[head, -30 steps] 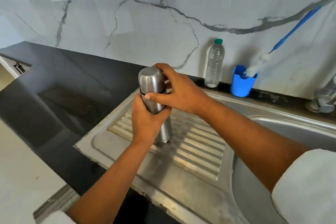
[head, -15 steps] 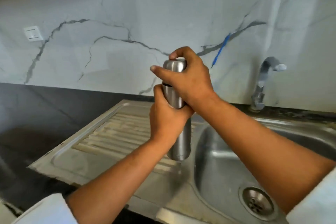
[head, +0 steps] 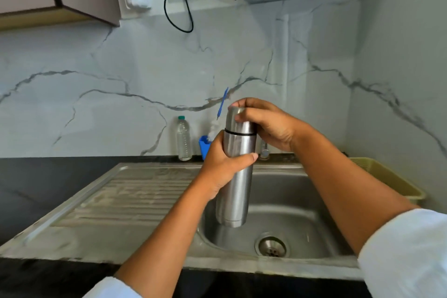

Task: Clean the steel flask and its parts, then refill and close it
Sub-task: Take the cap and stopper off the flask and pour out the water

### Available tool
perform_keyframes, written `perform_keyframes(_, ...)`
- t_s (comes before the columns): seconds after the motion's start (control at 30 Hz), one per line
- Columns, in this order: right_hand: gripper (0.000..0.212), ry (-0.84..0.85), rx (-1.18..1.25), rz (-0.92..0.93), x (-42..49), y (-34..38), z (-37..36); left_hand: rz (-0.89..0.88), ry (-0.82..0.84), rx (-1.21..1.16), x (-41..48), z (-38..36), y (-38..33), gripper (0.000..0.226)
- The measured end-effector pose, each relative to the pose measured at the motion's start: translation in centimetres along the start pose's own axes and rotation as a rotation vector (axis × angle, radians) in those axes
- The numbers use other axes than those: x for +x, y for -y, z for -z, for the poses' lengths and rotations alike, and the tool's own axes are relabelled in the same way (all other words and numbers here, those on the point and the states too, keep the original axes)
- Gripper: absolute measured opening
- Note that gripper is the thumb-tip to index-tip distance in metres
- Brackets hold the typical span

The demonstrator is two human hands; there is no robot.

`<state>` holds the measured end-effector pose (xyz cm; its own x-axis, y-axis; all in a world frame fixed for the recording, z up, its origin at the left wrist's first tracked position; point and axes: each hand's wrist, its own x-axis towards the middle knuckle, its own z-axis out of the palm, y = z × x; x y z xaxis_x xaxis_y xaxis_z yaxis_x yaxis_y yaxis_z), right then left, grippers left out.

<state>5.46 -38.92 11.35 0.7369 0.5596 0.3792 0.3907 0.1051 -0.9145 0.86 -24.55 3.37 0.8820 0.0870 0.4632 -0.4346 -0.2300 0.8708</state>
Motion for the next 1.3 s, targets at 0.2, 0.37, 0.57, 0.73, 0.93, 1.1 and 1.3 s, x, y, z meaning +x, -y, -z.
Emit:
perform_keyframes(0.2,0.040,0.022,-0.499,0.004,-1.4,1.1,0.8,-0.008,-0.098,0.152,0.6,-1.2,2.3,0.057)
perform_keyframes(0.37,0.040,-0.235,-0.296,0.025,-1.1,-2.1,0.1,0.009,-0.081,0.113,1.2,-1.6,4.1,0.060)
perform_keyframes(0.57,0.053,-0.467,-0.380,-0.123,-0.2,-5.9,-0.5,0.086,-0.016,-0.017,1.3,-2.2,7.0,0.058)
perform_keyframes(0.73,0.049,-0.323,0.162,-0.049,-0.6,-10.6,-0.4,0.114,-0.015,-0.126,1.4,-2.1,9.0,0.060)
perform_keyframes(0.93,0.077,0.077,0.017,-0.298,-2.5,-14.5,0.9,0.186,-0.100,-0.416,1.9,-1.0,9.6,0.051)
perform_keyframes(1.1,0.063,0.023,-0.159,-0.243,-3.3,-15.9,-0.5,0.228,-0.107,-0.556,2.2,-0.3,9.7,0.052)
perform_keyframes(1.3,0.063,-0.112,-0.256,-0.135,-3.2,-17.5,-0.5,0.167,-0.021,-0.624,3.3,1.0,9.4,0.070)
